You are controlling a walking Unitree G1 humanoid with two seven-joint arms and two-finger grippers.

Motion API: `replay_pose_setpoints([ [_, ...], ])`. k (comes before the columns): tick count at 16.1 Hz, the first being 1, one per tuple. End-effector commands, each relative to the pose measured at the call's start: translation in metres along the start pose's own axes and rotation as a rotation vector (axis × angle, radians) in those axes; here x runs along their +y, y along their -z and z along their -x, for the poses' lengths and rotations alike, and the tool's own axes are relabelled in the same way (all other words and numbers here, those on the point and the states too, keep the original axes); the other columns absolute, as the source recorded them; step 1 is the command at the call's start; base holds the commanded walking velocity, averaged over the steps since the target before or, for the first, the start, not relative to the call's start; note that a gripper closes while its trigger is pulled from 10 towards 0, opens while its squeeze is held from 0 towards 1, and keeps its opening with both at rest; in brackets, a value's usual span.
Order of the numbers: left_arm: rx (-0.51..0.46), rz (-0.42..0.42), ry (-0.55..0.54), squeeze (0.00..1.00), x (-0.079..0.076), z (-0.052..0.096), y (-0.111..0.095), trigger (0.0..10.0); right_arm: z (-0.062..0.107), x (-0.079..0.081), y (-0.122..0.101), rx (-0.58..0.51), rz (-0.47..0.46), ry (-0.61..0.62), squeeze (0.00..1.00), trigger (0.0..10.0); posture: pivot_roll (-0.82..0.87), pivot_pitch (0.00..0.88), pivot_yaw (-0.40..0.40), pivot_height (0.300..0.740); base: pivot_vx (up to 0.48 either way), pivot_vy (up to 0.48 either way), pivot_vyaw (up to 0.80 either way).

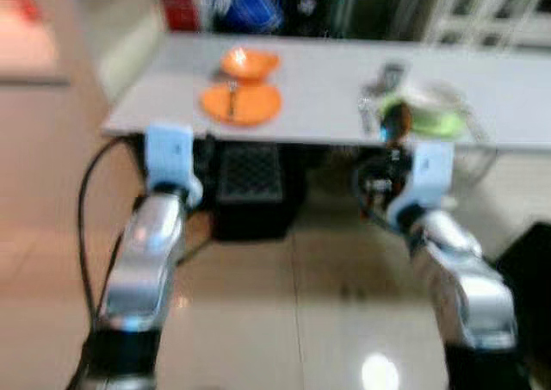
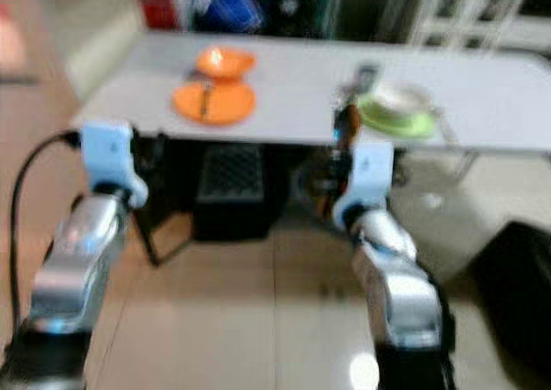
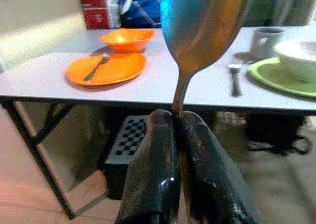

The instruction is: Setting the table

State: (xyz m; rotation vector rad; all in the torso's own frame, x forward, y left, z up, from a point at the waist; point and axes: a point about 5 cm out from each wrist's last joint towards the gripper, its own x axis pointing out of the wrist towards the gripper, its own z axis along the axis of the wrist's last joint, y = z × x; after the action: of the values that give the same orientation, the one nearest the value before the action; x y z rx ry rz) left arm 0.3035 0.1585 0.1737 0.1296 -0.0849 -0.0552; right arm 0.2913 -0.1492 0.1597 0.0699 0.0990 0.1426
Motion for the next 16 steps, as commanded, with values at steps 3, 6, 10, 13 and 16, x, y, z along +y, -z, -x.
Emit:
replay_pose_setpoints([
  [3, -0.017, 0.002, 0.020, 0.00, -0.0028, -0.0019, -0.0048, 10.0, -0.0013, -0.0006, -0.0027, -0.004, 0.020, -0.002, 0.00, 10.0, 0.03, 0.000, -0.029, 0.740, 0.393, 0.000, 0.00],
  [6, -0.022, -0.004, 0.024, 0.00, -0.0011, -0.0021, -0.0057, 10.0, -0.0013, 0.0000, -0.0043, -0.007, 0.019, -0.002, 0.00, 10.0, 0.03, 0.000, -0.032, 0.740, 0.391, 0.000, 0.00],
  [10, -0.021, -0.011, 0.024, 0.00, 0.0017, -0.0003, -0.0051, 10.0, -0.0013, 0.0006, -0.0034, -0.004, 0.017, -0.009, 0.00, 10.0, 0.03, 0.000, -0.032, 0.740, 0.392, 0.000, 0.00],
  [13, -0.020, -0.035, 0.030, 0.00, 0.0045, 0.0004, -0.0053, 10.0, -0.0024, 0.0042, -0.0016, 0.019, -0.008, -0.052, 0.00, 10.0, 0.04, 0.000, -0.035, 0.740, 0.390, 0.000, 0.00],
  [16, -0.023, -0.054, 0.052, 0.00, 0.0022, 0.0008, -0.0062, 10.0, -0.0039, 0.0054, -0.0017, 0.030, 0.014, -0.073, 0.00, 10.0, 0.05, 0.000, -0.037, 0.740, 0.393, 0.000, 0.00],
])
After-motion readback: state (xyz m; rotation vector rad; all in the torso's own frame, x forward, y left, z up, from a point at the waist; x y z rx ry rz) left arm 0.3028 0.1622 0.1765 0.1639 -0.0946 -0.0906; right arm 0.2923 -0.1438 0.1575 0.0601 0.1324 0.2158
